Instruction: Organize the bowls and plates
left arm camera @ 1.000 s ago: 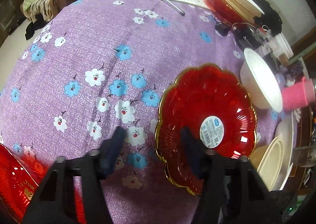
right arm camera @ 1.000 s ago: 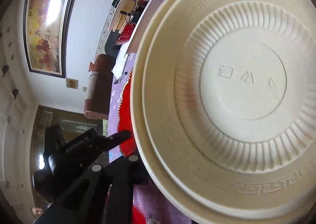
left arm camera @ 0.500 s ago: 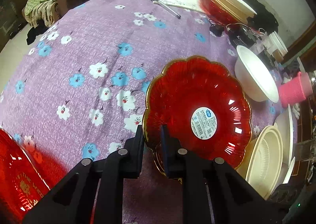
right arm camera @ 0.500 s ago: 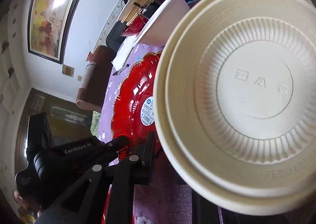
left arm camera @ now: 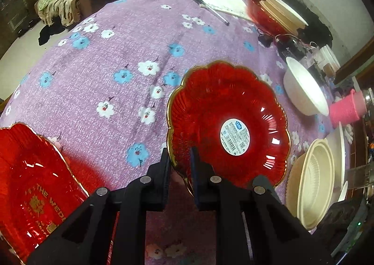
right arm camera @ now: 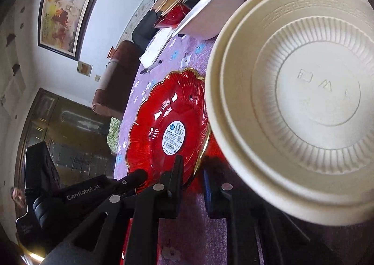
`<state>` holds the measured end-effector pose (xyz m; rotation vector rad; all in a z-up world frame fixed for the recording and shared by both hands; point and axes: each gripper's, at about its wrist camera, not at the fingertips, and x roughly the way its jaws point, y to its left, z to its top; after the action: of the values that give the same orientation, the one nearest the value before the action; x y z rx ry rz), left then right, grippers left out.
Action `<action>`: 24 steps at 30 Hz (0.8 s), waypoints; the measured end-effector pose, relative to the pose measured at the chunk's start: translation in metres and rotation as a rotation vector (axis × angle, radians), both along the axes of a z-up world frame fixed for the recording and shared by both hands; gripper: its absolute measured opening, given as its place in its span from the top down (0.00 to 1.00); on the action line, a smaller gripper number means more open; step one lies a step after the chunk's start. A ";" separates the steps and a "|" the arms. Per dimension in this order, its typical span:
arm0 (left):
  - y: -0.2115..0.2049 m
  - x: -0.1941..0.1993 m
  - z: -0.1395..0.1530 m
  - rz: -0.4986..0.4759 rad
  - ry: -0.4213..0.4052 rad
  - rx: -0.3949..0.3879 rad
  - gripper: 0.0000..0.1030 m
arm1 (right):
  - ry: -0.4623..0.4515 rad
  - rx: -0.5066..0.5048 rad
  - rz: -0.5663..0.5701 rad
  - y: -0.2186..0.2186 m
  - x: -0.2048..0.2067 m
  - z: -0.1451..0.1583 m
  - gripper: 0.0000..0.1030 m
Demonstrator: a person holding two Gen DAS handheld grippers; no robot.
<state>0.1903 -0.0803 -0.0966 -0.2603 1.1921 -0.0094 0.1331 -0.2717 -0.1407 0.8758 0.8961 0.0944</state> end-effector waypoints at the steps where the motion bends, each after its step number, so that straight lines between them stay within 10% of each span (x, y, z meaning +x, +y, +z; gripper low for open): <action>1: 0.001 -0.001 -0.001 0.002 0.002 -0.005 0.86 | 0.001 -0.001 0.003 0.001 0.000 -0.001 0.87; 24: 0.001 -0.016 0.015 -0.004 -0.064 0.041 0.87 | -0.009 0.026 0.015 -0.001 0.000 -0.001 0.87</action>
<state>0.1747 -0.0789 -0.0812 -0.2199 1.1282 0.0029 0.1330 -0.2729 -0.1418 0.8924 0.8948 0.1232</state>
